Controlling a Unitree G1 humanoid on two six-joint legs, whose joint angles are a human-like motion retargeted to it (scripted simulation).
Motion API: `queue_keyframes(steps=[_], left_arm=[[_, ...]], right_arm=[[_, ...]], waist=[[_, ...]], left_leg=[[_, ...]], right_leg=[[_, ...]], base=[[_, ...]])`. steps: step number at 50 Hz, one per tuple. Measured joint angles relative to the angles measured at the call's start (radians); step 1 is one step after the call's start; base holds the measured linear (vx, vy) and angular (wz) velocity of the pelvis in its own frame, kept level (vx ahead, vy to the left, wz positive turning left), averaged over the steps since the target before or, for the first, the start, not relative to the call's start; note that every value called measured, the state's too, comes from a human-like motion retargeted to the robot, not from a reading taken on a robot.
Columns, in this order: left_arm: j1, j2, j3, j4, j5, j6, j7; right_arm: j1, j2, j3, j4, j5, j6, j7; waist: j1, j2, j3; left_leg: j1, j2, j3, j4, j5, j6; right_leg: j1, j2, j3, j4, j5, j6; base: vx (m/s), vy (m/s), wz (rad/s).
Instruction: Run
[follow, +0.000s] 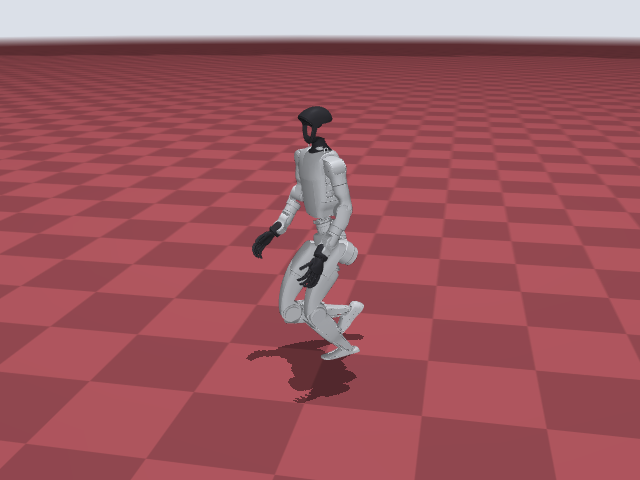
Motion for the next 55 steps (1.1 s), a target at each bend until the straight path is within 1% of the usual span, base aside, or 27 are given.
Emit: queue_keyframes(steps=[3,5,8,10,12,13,15,17,18,19,20,22,25,27,30,32,33,35,37,38,40,43,45,48,50,52,55], left_arm=[[-0.127,0.021,-0.016,-0.078,-0.017,-0.030,0.000],[-0.200,0.046,-0.027,-0.134,-0.028,-0.054,-0.008],[-0.281,0.088,-0.045,-0.210,-0.025,-0.091,-0.016],[-0.311,0.103,-0.053,-0.246,-0.015,-0.108,-0.013],[-0.308,0.100,-0.053,-0.263,-0.014,-0.111,-0.012],[-0.297,0.093,-0.052,-0.263,-0.017,-0.108,-0.012],[-0.257,0.080,-0.053,-0.246,-0.015,-0.097,-0.012],[-0.212,0.039,-0.054,-0.208,-0.007,-0.065,-0.017],[-0.186,0.018,-0.059,-0.183,0.001,-0.048,-0.021],[-0.158,0.000,-0.066,-0.156,0.009,-0.032,-0.026],[-0.127,-0.016,-0.073,-0.128,0.016,-0.018,-0.032],[-0.052,-0.034,-0.081,-0.081,0.027,-0.003,-0.048],[0.079,-0.036,-0.079,-0.033,0.023,-0.001,-0.067],[0.162,-0.026,-0.063,-0.015,0.008,-0.004,-0.075],[0.262,-0.009,-0.028,0.003,-0.031,-0.003,-0.080],[0.303,0.005,-0.003,0.006,-0.039,-0.001,-0.075],[0.313,0.010,0.005,0.005,-0.033,-0.001,-0.068],[0.307,0.015,0.018,0.006,-0.016,0.003,-0.046],[0.261,0.009,0.022,-0.006,-0.005,0.003,-0.015],[0.226,0.006,0.020,-0.018,-0.001,0.001,0.001],[0.141,0.003,0.005,-0.047,0.001,-0.009,0.032],[-0.005,0.009,-0.023,-0.107,-0.011,-0.033,0.056],[-0.093,0.021,-0.033,-0.158,-0.028,-0.055,0.056],[-0.202,0.055,-0.049,-0.240,-0.051,-0.095,0.038],[-0.259,0.082,-0.063,-0.289,-0.054,-0.121,0.027],[-0.294,0.102,-0.075,-0.325,-0.040,-0.139,0.025],[-0.299,0.108,-0.085,-0.350,-0.034,-0.145,0.014]], right_arm=[[0.087,-0.011,-0.007,0.075,0.029,-0.005,0.032],[0.145,-0.026,-0.021,0.099,0.049,-0.001,0.047],[0.217,-0.046,-0.049,0.117,0.064,0.006,0.049],[0.256,-0.056,-0.069,0.125,0.067,0.009,0.040],[0.278,-0.063,-0.081,0.132,0.077,0.009,0.028],[0.281,-0.064,-0.085,0.135,0.084,0.009,0.020],[0.272,-0.061,-0.091,0.131,0.093,0.009,0.005],[0.213,-0.068,-0.092,0.117,0.093,0.011,-0.028],[0.179,-0.071,-0.089,0.104,0.087,0.009,-0.048],[0.144,-0.075,-0.085,0.084,0.078,0.005,-0.068],[0.107,-0.079,-0.081,0.061,0.069,-0.001,-0.088],[0.035,-0.089,-0.079,-0.010,0.056,-0.011,-0.124],[-0.063,-0.115,-0.089,-0.142,0.054,-0.025,-0.161],[-0.124,-0.135,-0.091,-0.225,0.056,-0.036,-0.167],[-0.200,-0.162,-0.090,-0.319,0.054,-0.040,-0.161],[-0.217,-0.161,-0.084,-0.347,0.044,-0.034,-0.152],[-0.213,-0.155,-0.079,-0.349,0.039,-0.032,-0.148],[-0.187,-0.131,-0.063,-0.328,0.026,-0.027,-0.133],[-0.140,-0.089,-0.039,-0.275,0.011,-0.020,-0.108],[-0.117,-0.068,-0.026,-0.240,0.003,-0.016,-0.094],[-0.071,-0.031,0.000,-0.159,-0.015,-0.012,-0.070],[0.008,-0.009,0.027,-0.033,-0.020,-0.015,-0.031],[0.068,-0.015,0.032,0.028,-0.008,-0.019,-0.006],[0.159,-0.035,0.019,0.074,0.023,-0.012,0.020],[0.211,-0.048,0.003,0.092,0.034,-0.006,0.027],[0.252,-0.059,-0.014,0.105,0.040,-0.003,0.025],[0.290,-0.069,-0.034,0.117,0.057,0.000,0.014]], waist=[[-0.072,0.043,-0.022],[-0.097,0.085,-0.029],[-0.096,0.158,-0.033],[-0.073,0.212,-0.029],[-0.052,0.267,0.001],[-0.036,0.303,0.025],[-0.011,0.337,0.045],[0.036,0.402,0.081],[0.062,0.418,0.085],[0.090,0.426,0.081],[0.119,0.430,0.074],[0.179,0.422,0.052],[0.249,0.387,0.030],[0.262,0.348,0.016],[0.234,0.258,-0.034],[0.213,0.187,-0.042],[0.207,0.152,-0.030],[0.191,0.088,-0.006],[0.155,0.037,0.010],[0.131,0.018,0.012],[0.075,-0.005,0.005],[-0.010,0.002,-0.017],[-0.053,0.030,-0.029],[-0.079,0.097,-0.036],[-0.077,0.148,-0.036],[-0.056,0.205,-0.034],[-0.026,0.286,0.008]], left_leg=[[0.147,0.014,-0.046,-0.118,0.001,-0.034],[0.230,0.053,-0.068,-0.166,0.005,-0.064],[0.312,0.153,-0.072,-0.157,0.004,-0.112],[0.334,0.238,-0.071,-0.067,-0.015,-0.143],[0.379,0.328,-0.091,0.079,-0.016,-0.173],[0.409,0.391,-0.099,0.176,-0.016,-0.195],[0.427,0.478,-0.096,0.372,0.080,-0.234],[0.352,0.612,-0.108,0.582,0.219,-0.259],[0.294,0.663,-0.107,0.668,0.243,-0.245],[0.224,0.702,-0.106,0.735,0.230,-0.220],[0.148,0.735,-0.104,0.792,0.200,-0.190],[-0.018,0.758,-0.099,0.814,0.113,-0.141],[-0.214,0.708,-0.082,0.687,0.023,-0.113],[-0.313,0.620,-0.067,0.504,0.013,-0.118],[-0.424,0.408,-0.045,0.166,0.022,-0.125],[-0.412,0.292,-0.017,0.094,0.039,-0.101],[-0.380,0.247,0.001,0.113,0.048,-0.081],[-0.311,0.165,0.033,0.159,0.051,-0.037],[-0.248,0.095,0.054,0.167,0.037,0.002],[-0.219,0.066,0.058,0.157,0.026,0.016],[-0.148,0.021,0.047,0.110,0.005,0.029],[0.003,-0.014,-0.002,-0.016,-0.006,0.012],[0.107,-0.004,-0.037,-0.092,-0.002,-0.016],[0.234,0.070,-0.068,-0.147,0.008,-0.072],[0.294,0.145,-0.071,-0.139,0.010,-0.111],[0.321,0.237,-0.067,-0.063,-0.001,-0.146],[0.396,0.377,-0.088,0.141,-0.011,-0.195]], right_leg=[[-0.196,0.006,-0.005,-0.095,-0.106,-0.031],[-0.293,0.051,-0.025,-0.230,-0.145,-0.035],[-0.369,0.206,-0.042,-0.488,-0.186,-0.019],[-0.382,0.316,-0.056,-0.581,-0.192,-0.029],[-0.337,0.401,-0.094,-0.547,-0.186,-0.068],[-0.302,0.454,-0.125,-0.515,-0.181,-0.095],[-0.266,0.515,-0.156,-0.432,-0.200,-0.152],[-0.196,0.599,-0.213,-0.443,-0.227,-0.220],[-0.171,0.624,-0.224,-0.453,-0.242,-0.239],[-0.145,0.642,-0.225,-0.472,-0.254,-0.248],[-0.119,0.657,-0.222,-0.497,-0.266,-0.252],[-0.053,0.679,-0.195,-0.573,-0.268,-0.236],[0.081,0.673,-0.148,-0.663,-0.268,-0.190],[0.163,0.628,-0.129,-0.699,-0.261,-0.153],[0.220,0.493,-0.121,-0.686,-0.252,-0.087],[0.273,0.399,-0.098,-0.605,-0.245,-0.039],[0.320,0.357,-0.082,-0.553,-0.231,-0.011],[0.385,0.274,-0.056,-0.426,-0.131,0.052],[0.345,0.189,-0.039,-0.260,0.068,0.103],[0.299,0.146,-0.032,-0.179,0.132,0.107],[0.177,0.061,-0.019,-0.049,0.144,0.077],[-0.042,-0.015,-0.001,0.000,-0.002,0.011],[-0.174,-0.018,-0.005,-0.060,-0.082,-0.017],[-0.310,0.060,-0.044,-0.272,-0.149,-0.029],[-0.361,0.164,-0.064,-0.452,-0.181,-0.022],[-0.382,0.281,-0.079,-0.569,-0.193,-0.028],[-0.330,0.415,-0.130,-0.539,-0.182,-0.078]], base=[[0.04,-0.02,0.19],[0.05,-0.05,-0.14],[0.03,-0.08,-0.46],[-0.02,-0.08,-0.66],[-0.01,-0.06,-0.67],[0.01,-0.05,-0.71],[0.00,-0.04,-0.59],[-0.07,-0.07,-0.48],[-0.07,-0.07,-0.34],[-0.06,-0.05,-0.24],[-0.04,-0.04,-0.20],[-0.02,-0.01,-0.21],[0.00,0.01,-0.06],[0.03,0.05,0.31],[0.01,0.07,0.92],[0.05,0.06,0.88],[0.08,0.05,0.62],[0.06,0.05,0.52],[-0.05,0.05,0.55],[-0.06,0.05,0.56],[-0.03,0.05,0.56],[0.01,0.03,0.46],[0.02,0.00,0.11],[0.05,-0.06,-0.24],[0.02,-0.09,-0.51],[-0.02,-0.08,-0.66],[0.00,-0.07,-0.66]])
